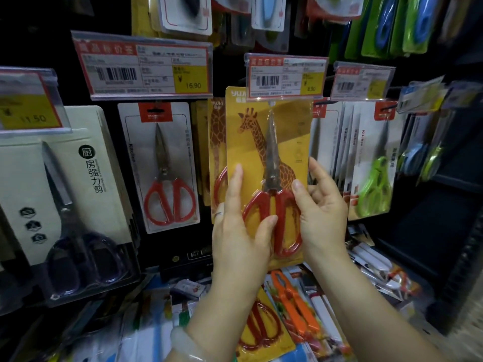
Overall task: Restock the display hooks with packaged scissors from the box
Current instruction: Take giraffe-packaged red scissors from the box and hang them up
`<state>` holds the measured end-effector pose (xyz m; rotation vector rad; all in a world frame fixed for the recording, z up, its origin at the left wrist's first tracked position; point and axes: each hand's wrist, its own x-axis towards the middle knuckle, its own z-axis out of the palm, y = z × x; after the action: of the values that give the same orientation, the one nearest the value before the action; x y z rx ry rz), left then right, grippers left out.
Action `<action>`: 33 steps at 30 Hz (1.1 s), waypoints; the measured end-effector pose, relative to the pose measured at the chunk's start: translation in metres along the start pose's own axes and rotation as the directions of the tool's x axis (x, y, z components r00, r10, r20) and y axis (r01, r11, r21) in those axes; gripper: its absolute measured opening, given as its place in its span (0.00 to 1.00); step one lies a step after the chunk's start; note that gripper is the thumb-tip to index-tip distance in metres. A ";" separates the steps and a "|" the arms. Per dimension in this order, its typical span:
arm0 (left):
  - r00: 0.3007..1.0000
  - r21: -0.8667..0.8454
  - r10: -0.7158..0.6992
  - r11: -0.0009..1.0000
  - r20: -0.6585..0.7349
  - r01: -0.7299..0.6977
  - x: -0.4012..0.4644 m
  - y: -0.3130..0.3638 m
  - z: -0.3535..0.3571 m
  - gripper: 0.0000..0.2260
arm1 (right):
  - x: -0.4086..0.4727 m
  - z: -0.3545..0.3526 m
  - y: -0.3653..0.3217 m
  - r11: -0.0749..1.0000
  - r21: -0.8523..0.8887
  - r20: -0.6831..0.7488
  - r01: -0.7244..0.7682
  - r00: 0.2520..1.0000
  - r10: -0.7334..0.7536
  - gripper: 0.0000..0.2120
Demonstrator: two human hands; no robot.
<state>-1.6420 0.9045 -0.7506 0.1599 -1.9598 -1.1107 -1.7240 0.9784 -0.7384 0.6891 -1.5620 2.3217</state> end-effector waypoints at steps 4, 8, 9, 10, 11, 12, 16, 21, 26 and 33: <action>1.000 0.006 -0.014 1.000 0.012 0.014 -0.001 0.004 -0.001 0.39 | -0.002 -0.002 0.000 1.000 -0.023 -0.002 0.003 1.000 -0.003 0.19; 1.000 0.014 -0.012 1.000 0.007 0.012 0.001 0.006 -0.003 0.40 | -0.003 0.000 -0.002 0.999 -0.030 -0.007 -0.017 1.000 0.017 0.19; 1.000 0.017 -0.012 1.000 0.003 0.012 0.003 0.007 -0.004 0.39 | -0.001 0.001 -0.003 0.999 -0.032 -0.018 -0.022 1.000 0.022 0.19; 1.000 0.017 -0.021 1.000 0.001 0.021 0.005 0.006 -0.004 0.39 | 0.001 0.002 -0.003 0.999 -0.027 -0.025 -0.030 0.999 0.029 0.19; 0.999 0.010 -0.035 0.999 -0.002 0.035 0.008 0.004 -0.004 0.39 | 0.005 0.003 -0.003 0.999 -0.020 -0.028 -0.042 0.999 0.041 0.20; 0.998 0.000 -0.056 0.998 -0.003 0.056 0.011 0.001 -0.004 0.39 | 0.007 0.004 -0.001 0.998 -0.021 -0.027 -0.058 0.998 0.057 0.20; 0.996 0.052 -0.091 0.994 -0.007 0.091 0.018 -0.009 -0.002 0.38 | 0.019 0.011 0.013 0.985 -0.136 0.010 -0.110 0.994 0.113 0.21; 0.987 0.214 -0.157 0.965 0.009 0.152 0.039 -0.024 -0.002 0.38 | 0.041 0.030 0.030 0.903 -0.424 0.122 -0.074 0.983 0.138 0.24; 0.925 0.362 -0.340 0.894 0.169 0.263 0.053 -0.038 0.004 0.44 | 0.053 0.027 0.023 0.599 -0.799 0.264 0.060 0.929 0.259 0.30; 0.769 0.590 -0.538 0.762 0.346 0.267 -0.025 -0.066 0.038 0.42 | -0.011 -0.062 0.033 0.377 -0.906 0.389 0.192 0.731 0.561 0.19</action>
<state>-1.6729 0.9016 -0.8244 0.6964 -2.7734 -0.9231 -1.7446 1.0229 -0.7901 1.0402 -2.9808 0.7949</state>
